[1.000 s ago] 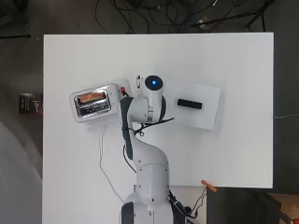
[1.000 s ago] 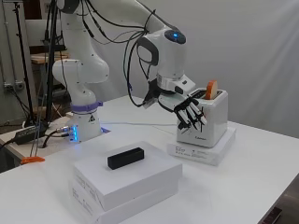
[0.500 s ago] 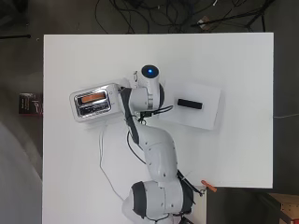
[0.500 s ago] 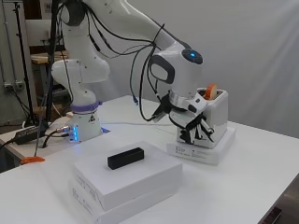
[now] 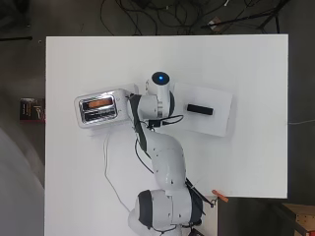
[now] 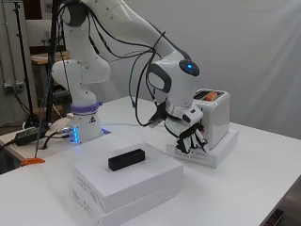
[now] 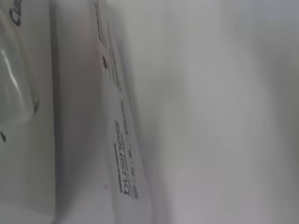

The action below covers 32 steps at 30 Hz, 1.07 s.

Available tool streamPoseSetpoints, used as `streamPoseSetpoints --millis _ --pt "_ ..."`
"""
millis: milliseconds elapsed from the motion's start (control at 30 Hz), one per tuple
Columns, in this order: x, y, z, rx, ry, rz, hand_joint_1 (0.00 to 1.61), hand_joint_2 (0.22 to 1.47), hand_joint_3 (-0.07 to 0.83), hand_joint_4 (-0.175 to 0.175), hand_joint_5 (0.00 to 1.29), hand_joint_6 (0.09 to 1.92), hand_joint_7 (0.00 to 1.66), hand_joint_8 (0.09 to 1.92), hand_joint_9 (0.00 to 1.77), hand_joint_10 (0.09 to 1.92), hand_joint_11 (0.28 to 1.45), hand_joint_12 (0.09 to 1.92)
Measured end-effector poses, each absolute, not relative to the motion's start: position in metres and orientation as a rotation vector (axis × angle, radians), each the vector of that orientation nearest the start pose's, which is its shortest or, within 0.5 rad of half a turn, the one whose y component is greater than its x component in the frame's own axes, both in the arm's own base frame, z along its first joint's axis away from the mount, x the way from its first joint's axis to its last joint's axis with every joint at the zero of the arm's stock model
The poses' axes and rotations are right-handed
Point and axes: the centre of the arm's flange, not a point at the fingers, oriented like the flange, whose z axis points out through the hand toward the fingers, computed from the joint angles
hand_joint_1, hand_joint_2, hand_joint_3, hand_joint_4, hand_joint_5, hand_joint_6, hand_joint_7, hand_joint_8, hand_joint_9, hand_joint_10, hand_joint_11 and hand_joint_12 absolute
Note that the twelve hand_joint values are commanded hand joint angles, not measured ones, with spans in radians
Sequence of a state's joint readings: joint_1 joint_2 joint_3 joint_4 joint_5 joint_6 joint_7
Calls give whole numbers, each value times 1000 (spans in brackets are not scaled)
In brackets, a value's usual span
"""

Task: Teleoperate dual arm-hand system to toast a bread

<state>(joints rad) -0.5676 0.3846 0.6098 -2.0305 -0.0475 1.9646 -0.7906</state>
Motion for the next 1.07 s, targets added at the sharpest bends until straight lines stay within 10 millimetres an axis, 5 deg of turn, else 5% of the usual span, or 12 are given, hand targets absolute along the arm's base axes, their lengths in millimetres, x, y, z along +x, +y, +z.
streamPoseSetpoints --millis 67,100,133,167,233,300,400,500,633,733,900,1067 --pt "552 18 282 -2580 -1190 369 6 1231 0 -12 624 87 1048 1920 1260 1920 887 1920" --pt "554 18 294 -2590 -1200 349 2 1216 -3 -17 626 87 986 1907 1212 1920 835 1910" --pt "557 19 311 -2599 -1220 315 0 1207 -2 -36 545 87 891 1523 1071 1835 733 1821" --pt "560 21 335 -2613 -1248 261 0 1201 -2 -57 447 87 824 1061 948 1591 644 1603" --pt "562 28 385 -2647 -1304 150 0 1184 -1 -72 337 87 702 342 855 872 610 864" --pt "557 36 420 -2675 -1358 95 0 1141 -3 -63 307 87 509 88 743 295 586 283" --pt "543 53 460 -2694 -1444 56 0 1112 -3 -65 265 87 283 87 342 87 443 87" --pt "517 62 518 -2727 -1505 -29 0 1132 1 -97 289 87 524 87 578 87 497 87" --pt "481 45 590 -2795 -1500 -174 0 1137 1 -96 313 87 509 87 579 87 469 87" --pt "471 50 602 -2818 -1510 -174 0 1140 2 -72 315 87 406 87 488 87 437 87" --pt "470 92 595 -2828 -1595 -87 0 1142 1 -63 266 87 311 87 393 87 402 87" --pt "472 87 597 -2799 -1623 -69 0 1136 -1 -71 250 87 279 87 351 87 387 87"
